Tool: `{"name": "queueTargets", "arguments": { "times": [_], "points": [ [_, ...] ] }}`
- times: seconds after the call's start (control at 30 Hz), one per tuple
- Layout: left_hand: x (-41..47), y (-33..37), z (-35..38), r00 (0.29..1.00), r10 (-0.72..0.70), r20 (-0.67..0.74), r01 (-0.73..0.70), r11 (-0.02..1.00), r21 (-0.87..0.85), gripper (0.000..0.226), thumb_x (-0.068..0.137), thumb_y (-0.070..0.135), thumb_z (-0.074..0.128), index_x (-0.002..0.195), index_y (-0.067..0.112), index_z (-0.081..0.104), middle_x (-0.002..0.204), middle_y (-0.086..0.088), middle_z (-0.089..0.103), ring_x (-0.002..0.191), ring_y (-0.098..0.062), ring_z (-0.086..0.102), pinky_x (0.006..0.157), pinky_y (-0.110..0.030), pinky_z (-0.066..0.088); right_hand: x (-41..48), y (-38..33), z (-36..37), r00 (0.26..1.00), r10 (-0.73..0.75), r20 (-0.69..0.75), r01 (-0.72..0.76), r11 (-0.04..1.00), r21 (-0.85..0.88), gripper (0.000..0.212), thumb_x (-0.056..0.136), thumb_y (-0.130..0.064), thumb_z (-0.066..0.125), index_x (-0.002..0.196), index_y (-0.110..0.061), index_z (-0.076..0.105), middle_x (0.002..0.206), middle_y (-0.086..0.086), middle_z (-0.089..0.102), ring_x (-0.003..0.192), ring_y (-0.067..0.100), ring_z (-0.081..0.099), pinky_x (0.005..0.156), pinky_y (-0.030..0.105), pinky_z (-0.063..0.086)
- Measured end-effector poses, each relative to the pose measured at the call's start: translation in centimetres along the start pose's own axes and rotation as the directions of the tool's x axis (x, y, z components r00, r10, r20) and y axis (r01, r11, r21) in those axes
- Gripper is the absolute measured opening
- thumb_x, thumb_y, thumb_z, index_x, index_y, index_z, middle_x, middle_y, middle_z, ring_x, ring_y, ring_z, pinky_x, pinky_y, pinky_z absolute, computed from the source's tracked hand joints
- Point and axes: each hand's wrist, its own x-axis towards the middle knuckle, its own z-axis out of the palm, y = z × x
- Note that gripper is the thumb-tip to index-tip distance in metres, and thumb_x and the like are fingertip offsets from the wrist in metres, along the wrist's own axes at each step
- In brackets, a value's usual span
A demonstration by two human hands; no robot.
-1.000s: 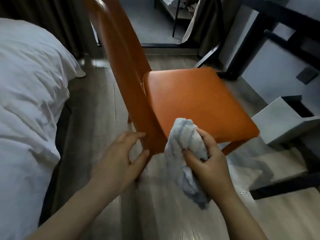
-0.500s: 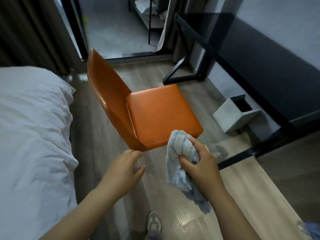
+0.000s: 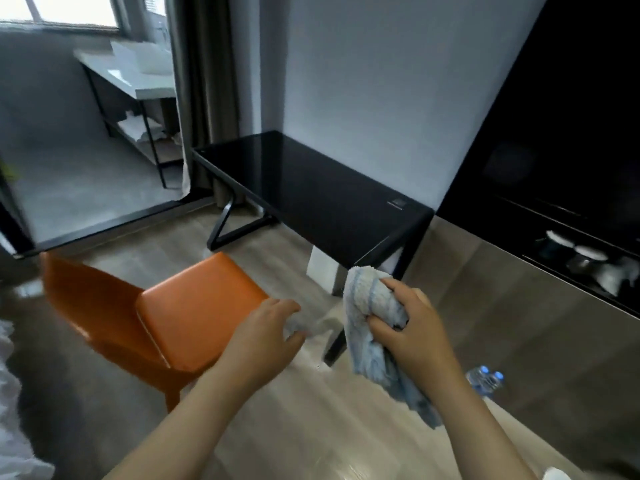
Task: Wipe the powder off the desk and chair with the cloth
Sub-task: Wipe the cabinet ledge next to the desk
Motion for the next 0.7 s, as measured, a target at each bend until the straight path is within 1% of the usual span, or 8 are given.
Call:
{"name": "queueTargets", "arguments": {
  "times": [0.07, 0.13, 0.23, 0.3, 0.37, 0.43, 0.57, 0.7],
  "points": [
    [1.9, 4.0, 1.0, 0.998, 0.060, 0.028, -0.059, 0.998, -0.020, 0.042, 0.091, 0.040, 0.057, 0.131, 0.028, 0.051, 0.128, 0.010, 0.052, 0.111, -0.008, 0.051, 0.092, -0.021, 0.042, 0.0, 1.7, -4.0, 0.997, 0.029, -0.078, -0.030, 1.000, -0.007, 0.055, 0.080, -0.023, 0.070, 0.128, -0.043, 0.051, 0.110, -0.025, 0.048, 0.103, -0.011, 0.049, 0.077, 0.004, 0.038],
    [3.9, 7.9, 2.2, 0.993, 0.108, 0.040, -0.106, 0.993, -0.057, 0.041, 0.091, 0.042, 0.057, 0.130, 0.032, 0.050, 0.126, 0.014, 0.051, 0.107, -0.004, 0.051, 0.091, -0.020, 0.042, 0.2, 3.6, -7.7, 0.990, 0.054, -0.131, -0.059, 0.998, -0.032, 0.054, 0.081, -0.024, 0.069, 0.129, -0.041, 0.051, 0.110, -0.025, 0.048, 0.102, -0.010, 0.049, 0.078, 0.009, 0.039],
    [7.5, 14.1, 4.5, 0.980, 0.198, 0.017, -0.195, 0.977, -0.084, 0.036, 0.090, 0.041, 0.059, 0.125, 0.035, 0.052, 0.113, 0.019, 0.051, 0.092, 0.006, 0.049, 0.073, -0.007, 0.037, 1.2, 6.8, -13.4, 0.981, 0.056, -0.186, -0.069, 0.996, -0.064, 0.052, 0.085, -0.026, 0.067, 0.130, -0.043, 0.047, 0.111, -0.030, 0.044, 0.101, -0.015, 0.047, 0.077, 0.010, 0.040],
    [9.9, 18.3, 6.0, 0.971, 0.238, 0.004, -0.236, 0.966, -0.102, 0.032, 0.089, 0.039, 0.061, 0.120, 0.035, 0.055, 0.103, 0.023, 0.047, 0.085, 0.009, 0.048, 0.065, -0.005, 0.034, 2.4, 9.0, -17.1, 0.973, 0.057, -0.223, -0.077, 0.993, -0.085, 0.051, 0.087, -0.027, 0.065, 0.130, -0.046, 0.045, 0.111, -0.029, 0.043, 0.102, -0.011, 0.049, 0.079, 0.014, 0.042],
    [12.1, 21.7, 7.7, 0.961, 0.275, -0.010, -0.274, 0.954, -0.119, 0.026, 0.088, 0.037, 0.063, 0.113, 0.035, 0.058, 0.095, 0.024, 0.049, 0.083, 0.008, 0.051, 0.069, -0.008, 0.042, 3.8, 11.1, -20.3, 0.967, 0.070, -0.246, -0.100, 0.989, -0.111, 0.049, 0.088, -0.027, 0.063, 0.130, -0.045, 0.045, 0.113, -0.023, 0.044, 0.100, -0.002, 0.052, 0.080, 0.019, 0.042],
    [14.1, 24.1, 9.3, 0.958, 0.288, -0.014, -0.287, 0.948, -0.139, 0.025, 0.087, 0.037, 0.063, 0.112, 0.034, 0.059, 0.095, 0.024, 0.050, 0.086, 0.006, 0.053, 0.076, -0.012, 0.047, 5.4, 13.2, -22.8, 0.967, 0.061, -0.247, -0.097, 0.986, -0.136, 0.048, 0.088, -0.026, 0.062, 0.129, -0.045, 0.045, 0.113, -0.021, 0.045, 0.098, -0.003, 0.052, 0.078, 0.016, 0.040],
    [18.8, 26.5, 12.1, 0.962, 0.271, 0.029, -0.264, 0.952, -0.156, 0.042, 0.088, 0.040, 0.062, 0.128, 0.034, 0.052, 0.118, 0.018, 0.052, 0.103, 0.002, 0.052, 0.093, -0.020, 0.047, 8.4, 17.1, -26.1, 0.963, 0.084, -0.256, -0.119, 0.985, -0.123, 0.046, 0.088, -0.025, 0.063, 0.121, -0.052, 0.046, 0.111, -0.028, 0.044, 0.100, -0.014, 0.048, 0.072, 0.005, 0.039],
    [24.7, 27.6, 14.5, 0.958, 0.284, 0.042, -0.274, 0.948, -0.159, 0.044, 0.088, 0.041, 0.062, 0.130, 0.034, 0.051, 0.124, 0.017, 0.052, 0.106, 0.002, 0.050, 0.093, -0.018, 0.044, 12.3, 21.0, -27.3, 0.956, 0.130, -0.261, -0.169, 0.977, -0.131, 0.049, 0.087, -0.024, 0.062, 0.123, -0.052, 0.045, 0.113, -0.027, 0.045, 0.100, -0.016, 0.046, 0.073, 0.006, 0.038]
  ]
}}
